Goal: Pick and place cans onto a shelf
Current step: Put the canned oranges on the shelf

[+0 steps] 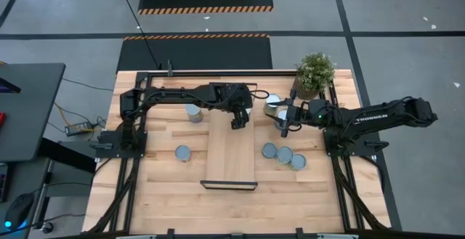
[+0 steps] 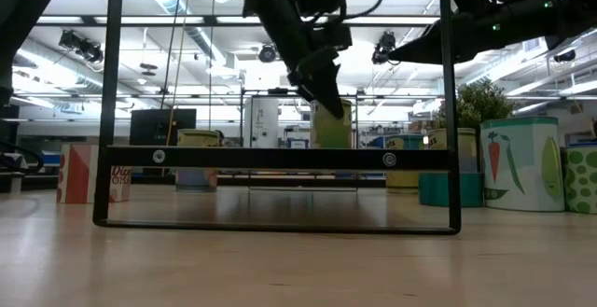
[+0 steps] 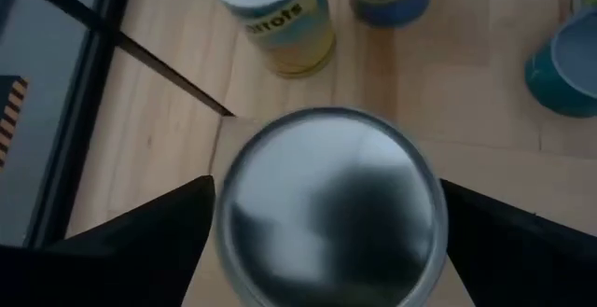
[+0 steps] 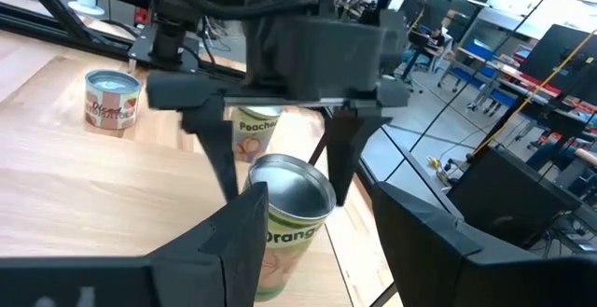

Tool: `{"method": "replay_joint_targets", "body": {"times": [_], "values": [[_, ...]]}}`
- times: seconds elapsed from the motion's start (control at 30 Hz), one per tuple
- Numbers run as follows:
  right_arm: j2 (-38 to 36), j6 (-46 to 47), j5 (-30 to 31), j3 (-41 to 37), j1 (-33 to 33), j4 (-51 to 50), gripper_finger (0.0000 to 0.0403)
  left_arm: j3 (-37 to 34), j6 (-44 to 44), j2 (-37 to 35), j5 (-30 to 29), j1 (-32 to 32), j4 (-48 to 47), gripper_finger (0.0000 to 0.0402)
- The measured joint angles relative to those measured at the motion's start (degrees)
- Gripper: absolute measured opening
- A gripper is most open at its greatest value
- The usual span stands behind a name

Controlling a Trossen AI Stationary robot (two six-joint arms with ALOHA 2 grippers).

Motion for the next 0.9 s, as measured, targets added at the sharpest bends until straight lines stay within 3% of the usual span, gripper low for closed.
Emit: {"method": "replay_joint_targets", "body": {"times": [0.33, 0.57, 0.73, 0.9], "values": [[0.0, 0.02, 0.0, 0.0, 0.02, -0.02, 0.0201, 3.43, 4.53, -0.97, -0.4, -0.94, -1.82, 0.0396], [0.0, 0.02, 0.0, 0.0, 0.02, -0.46, 0.0201, 9.31, 4.46, -0.97, -1.29, -2.84, -13.24, 0.0396], [0.0, 0.02, 0.0, 0.0, 0.02, -0.27, 0.0201, 9.89, 3.07, -1.01, -11.21, -4.52, -19.13, 0.0396], [0.0, 0.07, 0.0, 0.0, 0.07, -0.18, 0.0201, 6.09, 3.1, -1.01, -19.76, -5.64, -17.55, 0.0396]]}}
